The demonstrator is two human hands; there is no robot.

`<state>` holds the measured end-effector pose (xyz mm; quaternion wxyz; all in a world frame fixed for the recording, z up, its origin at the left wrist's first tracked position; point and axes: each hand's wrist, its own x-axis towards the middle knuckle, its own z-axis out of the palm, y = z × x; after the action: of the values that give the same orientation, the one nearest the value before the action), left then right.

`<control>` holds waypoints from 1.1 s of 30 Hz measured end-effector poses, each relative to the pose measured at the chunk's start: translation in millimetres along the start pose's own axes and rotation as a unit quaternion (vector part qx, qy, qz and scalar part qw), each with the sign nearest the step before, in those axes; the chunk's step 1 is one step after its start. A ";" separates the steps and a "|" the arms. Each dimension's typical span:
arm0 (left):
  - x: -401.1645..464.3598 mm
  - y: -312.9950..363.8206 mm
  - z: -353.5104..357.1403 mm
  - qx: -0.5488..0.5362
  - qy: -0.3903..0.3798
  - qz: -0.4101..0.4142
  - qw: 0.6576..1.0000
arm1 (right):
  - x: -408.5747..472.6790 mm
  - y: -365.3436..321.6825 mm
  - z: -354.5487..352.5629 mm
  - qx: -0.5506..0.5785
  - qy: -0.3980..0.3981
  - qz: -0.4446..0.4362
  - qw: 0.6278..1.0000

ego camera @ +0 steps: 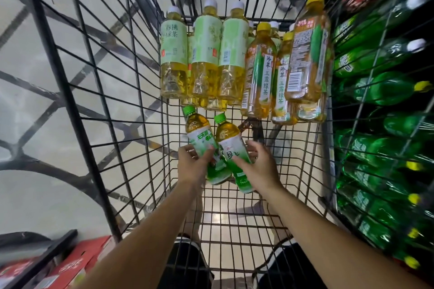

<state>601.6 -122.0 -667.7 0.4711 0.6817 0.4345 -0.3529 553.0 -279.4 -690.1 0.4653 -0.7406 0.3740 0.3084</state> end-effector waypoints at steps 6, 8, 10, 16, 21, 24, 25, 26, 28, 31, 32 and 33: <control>13.7 -3.8 -4.5 0.059 -0.011 -0.003 0.998 | 4.4 -8.3 -1.7 -0.091 -0.068 -0.037 0.993; 14.4 -6.3 -5.6 0.066 -0.002 -0.001 0.998 | 4.4 -9.3 0.9 -0.138 -0.047 -0.060 0.988; 16.0 -9.8 -6.2 0.062 0.001 0.005 0.998 | 7.0 -8.9 5.5 -0.161 -0.030 -0.059 0.985; 28.1 -19.9 -2.8 0.089 -0.006 0.007 0.996 | -2.1 -11.2 8.6 -0.085 -0.006 0.029 0.996; 4.5 -1.9 -10.6 0.083 -0.049 -0.015 0.995 | -53.0 -4.9 -13.0 0.076 0.007 0.056 0.996; -38.7 10.4 -24.1 0.102 -0.122 -0.019 0.987 | -103.6 -12.4 -29.7 0.126 0.034 0.058 0.990; -56.2 14.7 -29.7 0.114 -0.148 -0.009 0.982 | -122.9 -15.5 -36.3 0.139 0.051 0.055 0.987; -74.6 20.5 -36.1 0.127 -0.174 0.008 0.977 | -143.6 -18.7 -43.3 0.155 0.069 0.049 0.984; -109.3 35.7 -49.4 0.163 -0.231 0.060 0.957 | -185.4 -24.1 -58.2 0.190 0.108 0.044 0.975; -160.3 55.6 -73.6 0.231 -0.304 0.108 0.918 | -253.3 -33.2 -76.9 0.270 0.159 0.046 0.949; -177.0 62.4 -81.5 0.251 -0.321 0.119 0.905 | -275.3 -34.6 -82.6 0.290 0.172 0.040 0.941; -193.2 67.7 -88.4 0.269 -0.330 0.132 0.895 | -297.4 -35.0 -87.4 0.306 0.184 0.037 0.933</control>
<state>598.4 -100.4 -445.8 0.4284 0.6776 0.0481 -0.5958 434.3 -270.3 -401.7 0.5811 -0.5916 0.5563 0.0539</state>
